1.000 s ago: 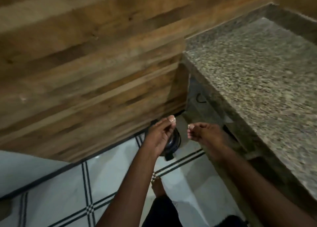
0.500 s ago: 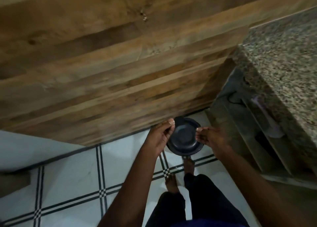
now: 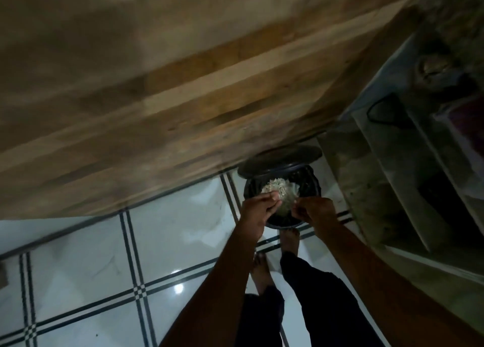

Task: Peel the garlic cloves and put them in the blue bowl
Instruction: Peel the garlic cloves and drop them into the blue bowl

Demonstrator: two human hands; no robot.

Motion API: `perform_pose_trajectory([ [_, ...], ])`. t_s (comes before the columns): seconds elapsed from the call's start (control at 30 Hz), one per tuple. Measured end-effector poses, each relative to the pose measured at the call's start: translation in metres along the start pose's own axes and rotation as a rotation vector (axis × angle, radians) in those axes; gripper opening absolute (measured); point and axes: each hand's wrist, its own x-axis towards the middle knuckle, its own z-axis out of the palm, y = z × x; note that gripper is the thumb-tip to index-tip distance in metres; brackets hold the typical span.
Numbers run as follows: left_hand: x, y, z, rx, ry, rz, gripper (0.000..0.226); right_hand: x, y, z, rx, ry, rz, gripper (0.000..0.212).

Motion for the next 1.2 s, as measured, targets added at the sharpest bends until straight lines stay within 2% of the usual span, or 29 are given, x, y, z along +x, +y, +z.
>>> perform_pose_trajectory([
  [0.07,0.05,-0.019,-0.003,0.099,0.029,-0.001,0.017,0.045,0.01,0.012,-0.049,0.03,0.002,0.011],
  [0.17,0.123,-0.046,-0.016,0.381,0.12,0.056,0.011,0.112,0.027,0.019,-0.138,-0.038,0.015,0.022],
  [0.2,0.146,-0.055,-0.023,0.504,0.144,0.075,0.017,0.132,0.034,0.02,-0.204,-0.054,0.004,0.02],
  [0.27,0.18,-0.067,-0.031,0.744,0.152,0.134,0.023,0.165,0.048,0.021,-0.391,0.031,-0.065,0.017],
  [0.33,0.21,-0.082,-0.037,1.08,0.186,0.29,0.027,0.183,0.055,0.026,-0.581,0.147,-0.157,0.027],
  [0.4,0.232,-0.094,-0.039,1.392,0.216,0.409,0.024,0.192,0.056,0.034,-0.761,0.147,-0.275,0.029],
  [0.47,0.245,-0.099,-0.039,1.565,0.131,0.473,0.02,0.204,0.058,0.039,-0.853,0.125,-0.322,0.026],
  [0.57,0.247,-0.095,-0.034,1.761,0.072,0.482,0.023,0.21,0.059,0.038,-0.826,0.125,-0.297,0.028],
  [0.63,0.229,-0.085,-0.026,1.757,0.131,0.524,0.021,0.203,0.056,0.034,-0.845,0.138,-0.343,0.032],
  [0.7,0.203,-0.074,-0.015,1.698,0.14,0.606,0.014,0.193,0.055,0.027,-0.86,0.131,-0.481,0.041],
  [0.77,0.179,-0.065,-0.009,1.613,0.187,0.709,0.005,0.177,0.05,0.017,-0.789,0.082,-0.548,0.046],
  [0.83,0.144,-0.051,-0.002,1.481,0.184,0.668,0.014,0.146,0.033,0.001,-0.626,0.016,-0.46,0.024],
  [0.9,0.099,-0.037,0.009,1.37,0.173,0.661,0.029,0.101,0.014,-0.016,-0.388,-0.075,-0.327,0.019],
  [0.97,0.046,-0.022,0.025,1.226,0.144,0.699,0.021,0.049,-0.002,-0.039,-0.174,-0.126,-0.313,0.021],
  [1.03,-0.01,-0.01,0.044,1.153,0.095,0.732,0.013,-0.01,-0.011,-0.072,-0.137,-0.137,-0.389,0.015],
  [1.13,-0.096,0.0,0.079,1.07,-0.012,0.749,0.022,-0.101,-0.014,-0.134,-0.064,-0.127,-0.469,0.008],
  [1.2,-0.155,-0.003,0.109,1.025,-0.124,0.74,0.022,-0.159,-0.011,-0.179,-0.016,-0.08,-0.504,0.011],
])
